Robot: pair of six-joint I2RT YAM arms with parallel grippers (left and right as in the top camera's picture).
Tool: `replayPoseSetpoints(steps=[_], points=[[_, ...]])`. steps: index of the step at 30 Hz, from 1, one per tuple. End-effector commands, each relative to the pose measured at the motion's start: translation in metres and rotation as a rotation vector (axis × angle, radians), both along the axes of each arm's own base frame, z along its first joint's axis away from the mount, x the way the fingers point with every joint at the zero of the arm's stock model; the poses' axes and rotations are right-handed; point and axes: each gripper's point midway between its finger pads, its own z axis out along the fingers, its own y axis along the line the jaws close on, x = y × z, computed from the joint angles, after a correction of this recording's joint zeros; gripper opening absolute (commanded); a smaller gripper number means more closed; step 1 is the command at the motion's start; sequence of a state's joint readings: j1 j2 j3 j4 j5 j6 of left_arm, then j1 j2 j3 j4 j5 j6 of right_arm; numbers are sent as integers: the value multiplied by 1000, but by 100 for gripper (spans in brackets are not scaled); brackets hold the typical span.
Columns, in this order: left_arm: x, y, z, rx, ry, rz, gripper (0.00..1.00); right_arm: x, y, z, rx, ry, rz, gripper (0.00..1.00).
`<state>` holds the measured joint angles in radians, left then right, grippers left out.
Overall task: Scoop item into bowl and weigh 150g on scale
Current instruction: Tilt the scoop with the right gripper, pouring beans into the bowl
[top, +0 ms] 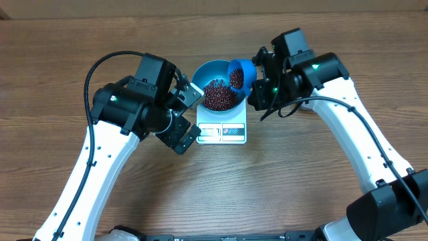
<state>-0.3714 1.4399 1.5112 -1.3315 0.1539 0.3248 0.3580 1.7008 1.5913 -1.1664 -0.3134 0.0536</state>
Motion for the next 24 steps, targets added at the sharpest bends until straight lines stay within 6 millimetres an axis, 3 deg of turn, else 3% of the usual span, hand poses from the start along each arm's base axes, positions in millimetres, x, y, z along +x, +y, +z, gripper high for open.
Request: replayPoseSetpoints(steps=[1,24], points=[[-2,0,3,-12,-11,-21,100,8,-5,14,-42,-74,-24,4],[-2,0,3,-12,-11,-21,100,1,11,2,-200,-137,63,4]])
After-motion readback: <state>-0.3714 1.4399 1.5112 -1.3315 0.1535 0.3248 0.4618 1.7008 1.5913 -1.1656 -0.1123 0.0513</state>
